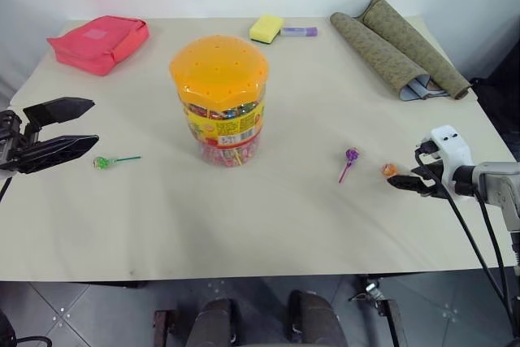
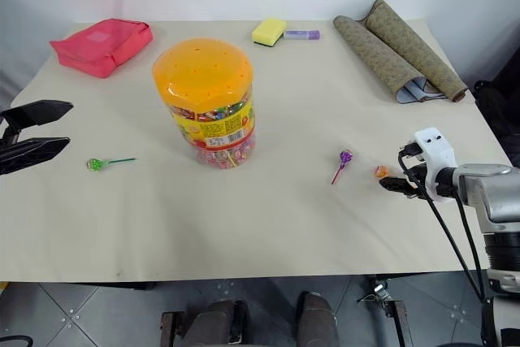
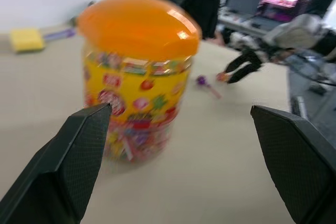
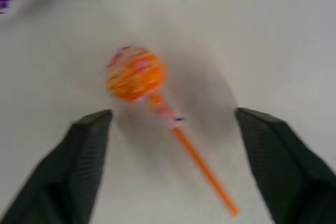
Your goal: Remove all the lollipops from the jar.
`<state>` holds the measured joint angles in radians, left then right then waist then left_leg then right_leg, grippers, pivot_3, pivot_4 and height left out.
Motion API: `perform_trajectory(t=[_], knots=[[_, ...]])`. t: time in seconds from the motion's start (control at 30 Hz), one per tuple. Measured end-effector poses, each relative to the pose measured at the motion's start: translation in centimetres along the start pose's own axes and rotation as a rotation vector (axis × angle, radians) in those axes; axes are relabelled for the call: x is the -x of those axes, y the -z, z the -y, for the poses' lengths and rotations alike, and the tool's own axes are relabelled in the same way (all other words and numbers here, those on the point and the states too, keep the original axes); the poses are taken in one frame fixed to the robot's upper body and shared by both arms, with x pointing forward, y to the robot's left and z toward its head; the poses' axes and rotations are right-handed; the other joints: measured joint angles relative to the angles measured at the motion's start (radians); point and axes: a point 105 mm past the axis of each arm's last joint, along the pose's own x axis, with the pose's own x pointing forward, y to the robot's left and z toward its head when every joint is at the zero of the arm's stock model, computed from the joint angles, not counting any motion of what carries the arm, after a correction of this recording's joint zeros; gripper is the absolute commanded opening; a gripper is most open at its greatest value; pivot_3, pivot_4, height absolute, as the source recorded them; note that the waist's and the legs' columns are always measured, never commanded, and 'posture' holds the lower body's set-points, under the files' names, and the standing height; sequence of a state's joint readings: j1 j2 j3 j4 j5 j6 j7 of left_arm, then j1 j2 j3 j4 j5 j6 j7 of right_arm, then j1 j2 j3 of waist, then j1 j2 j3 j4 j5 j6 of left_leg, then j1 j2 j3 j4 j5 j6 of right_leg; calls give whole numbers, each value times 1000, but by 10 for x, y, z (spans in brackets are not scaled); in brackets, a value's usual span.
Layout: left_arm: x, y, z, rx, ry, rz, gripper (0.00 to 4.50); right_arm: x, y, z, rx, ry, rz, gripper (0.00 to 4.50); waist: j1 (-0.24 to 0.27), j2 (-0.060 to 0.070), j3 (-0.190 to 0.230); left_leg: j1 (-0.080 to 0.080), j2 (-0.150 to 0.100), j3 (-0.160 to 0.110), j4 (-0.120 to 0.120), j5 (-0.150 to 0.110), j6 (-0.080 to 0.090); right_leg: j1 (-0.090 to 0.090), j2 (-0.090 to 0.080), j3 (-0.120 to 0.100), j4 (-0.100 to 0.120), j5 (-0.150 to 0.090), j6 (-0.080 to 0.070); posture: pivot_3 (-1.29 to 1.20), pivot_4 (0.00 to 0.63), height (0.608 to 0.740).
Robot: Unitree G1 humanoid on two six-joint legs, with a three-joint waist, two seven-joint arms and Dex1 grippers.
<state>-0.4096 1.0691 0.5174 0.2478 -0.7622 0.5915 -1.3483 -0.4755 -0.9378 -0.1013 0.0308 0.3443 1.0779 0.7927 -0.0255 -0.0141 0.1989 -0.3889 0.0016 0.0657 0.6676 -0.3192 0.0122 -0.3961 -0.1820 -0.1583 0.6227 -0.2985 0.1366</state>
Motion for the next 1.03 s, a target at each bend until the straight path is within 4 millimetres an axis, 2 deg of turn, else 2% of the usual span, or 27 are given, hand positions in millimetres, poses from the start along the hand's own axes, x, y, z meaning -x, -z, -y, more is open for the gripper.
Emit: perform_trajectory(t=[0.1,0.23,0.33,0.43,0.5,0.6,0.77,0.9,1.03], knots=[[3,10,-10,16,-104,-50,4500,21,-16,-9,60,-57,63,4481,2,0,0,0,0,0,0,0,0,0,0,0,0,0,0,0,150,740],[4,13,-12,10,-147,-79,4500,48,-43,-21,144,-150,176,4481,2,0,0,1,0,-1,0,0,0,1,0,0,0,0,0,0,150,740],[6,17,-8,3,-134,-93,4500,58,-73,-45,196,-289,300,4481,-3,0,0,2,1,0,0,0,0,1,0,0,0,0,0,0,150,740],[8,21,-7,-20,-121,-109,4500,64,-98,-78,354,-451,456,4481,-4,0,0,2,2,0,-1,0,-1,1,2,0,-1,0,0,0,150,740],[9,21,-7,-17,-120,-107,4500,56,-100,-91,419,-532,498,4481,-2,0,0,2,2,0,0,0,-1,1,2,0,-1,0,0,0,150,740],[16,27,-7,4,-119,-105,4500,36,-99,-96,437,-608,554,4481,2,0,0,2,0,0,0,0,-1,2,0,0,0,0,0,0,150,740],[33,46,-5,75,-132,-127,4500,18,-84,-90,506,-639,519,4481,0,0,0,1,0,0,0,0,-1,2,0,-1,0,0,0,0,150,740],[42,43,-7,59,-161,-112,4500,7,-70,-81,531,-631,464,4481,-1,0,0,1,0,0,0,0,-1,2,0,-1,0,0,0,0,150,740],[47,41,-4,12,-167,-88,4500,6,-69,-79,532,-612,465,4481,-2,0,0,2,1,0,0,0,-1,2,1,-1,0,0,0,0,150,740]])
